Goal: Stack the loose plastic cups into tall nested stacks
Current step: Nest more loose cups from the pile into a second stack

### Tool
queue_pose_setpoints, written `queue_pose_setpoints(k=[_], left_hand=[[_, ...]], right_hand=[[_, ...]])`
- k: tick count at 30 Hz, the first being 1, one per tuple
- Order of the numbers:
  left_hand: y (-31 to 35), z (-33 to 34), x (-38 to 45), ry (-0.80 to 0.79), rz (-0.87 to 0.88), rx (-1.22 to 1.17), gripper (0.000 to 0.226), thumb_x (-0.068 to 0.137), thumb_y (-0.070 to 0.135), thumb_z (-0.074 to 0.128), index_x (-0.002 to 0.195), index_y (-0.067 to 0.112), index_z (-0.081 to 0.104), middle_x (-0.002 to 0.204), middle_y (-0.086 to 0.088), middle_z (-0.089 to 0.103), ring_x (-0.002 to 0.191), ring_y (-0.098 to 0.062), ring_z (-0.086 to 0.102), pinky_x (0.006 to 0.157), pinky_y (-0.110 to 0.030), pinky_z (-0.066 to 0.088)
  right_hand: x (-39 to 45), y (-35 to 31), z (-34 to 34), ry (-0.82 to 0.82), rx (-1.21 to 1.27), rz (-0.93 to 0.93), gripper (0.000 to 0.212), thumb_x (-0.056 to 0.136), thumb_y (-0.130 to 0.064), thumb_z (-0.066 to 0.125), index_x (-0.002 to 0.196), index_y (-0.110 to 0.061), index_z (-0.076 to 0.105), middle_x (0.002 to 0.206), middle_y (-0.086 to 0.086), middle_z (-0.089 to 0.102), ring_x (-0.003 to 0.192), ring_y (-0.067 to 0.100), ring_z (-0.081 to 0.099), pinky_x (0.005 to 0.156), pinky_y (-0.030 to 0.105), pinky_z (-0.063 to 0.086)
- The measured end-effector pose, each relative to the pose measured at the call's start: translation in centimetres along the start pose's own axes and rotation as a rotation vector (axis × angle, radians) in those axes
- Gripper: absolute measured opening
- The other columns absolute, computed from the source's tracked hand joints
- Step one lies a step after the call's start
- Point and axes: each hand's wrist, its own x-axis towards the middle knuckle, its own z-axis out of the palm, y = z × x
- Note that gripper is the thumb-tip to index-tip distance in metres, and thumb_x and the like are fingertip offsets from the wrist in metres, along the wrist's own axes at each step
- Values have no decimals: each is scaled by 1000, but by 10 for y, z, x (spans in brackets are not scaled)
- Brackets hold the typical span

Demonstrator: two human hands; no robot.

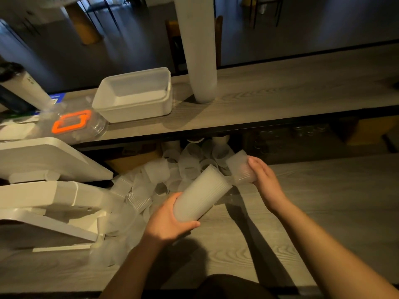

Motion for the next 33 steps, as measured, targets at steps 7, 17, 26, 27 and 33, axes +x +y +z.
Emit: queue_pose_setpoints(k=[7, 17, 26, 27, 33], left_hand=[[-5, -1, -6, -34, 30, 34, 87, 57, 56, 88, 128, 45, 39, 122, 17, 52, 102, -3, 54, 61, -8, 41], [-18, -5, -4, -21, 30, -4, 94, 58, 51, 90, 137, 36, 43, 125, 15, 52, 106, -8, 56, 57, -10, 47], [-31, -7, 3, -3, -23, -81, 89, 59, 50, 91, 133, 35, 43, 120, 8, 54, 100, -6, 56, 63, -13, 49], [-31, -7, 4, -2, -36, -108, 86, 60, 46, 91, 131, 35, 43, 119, 8, 54, 97, -5, 56, 61, -12, 50], [-36, -11, 13, 19, -78, -167, 91, 54, 56, 89, 130, 39, 42, 117, 11, 54, 100, -8, 56, 77, -28, 57]], right_hand=[[-19, -25, 23, -97, -129, -112, 59, 85, -53, 50, 138, -25, 54, 126, -12, 58, 115, 2, 54, 91, 21, 44], [-27, -22, 53, -196, -238, -66, 57, 94, -61, 35, 140, -30, 47, 130, -19, 49, 114, -14, 43, 87, 7, 35], [6, 3, 62, -57, -190, -6, 64, 96, -65, 31, 146, -27, 45, 144, -7, 50, 132, 11, 47, 112, 38, 39], [14, 6, 60, 10, -186, 5, 57, 99, -58, 37, 145, -25, 45, 141, -5, 52, 130, 13, 49, 108, 37, 42], [64, 21, 48, 128, -527, 9, 72, 87, -28, 75, 148, -17, 38, 147, 3, 45, 134, 20, 45, 103, 31, 40]])
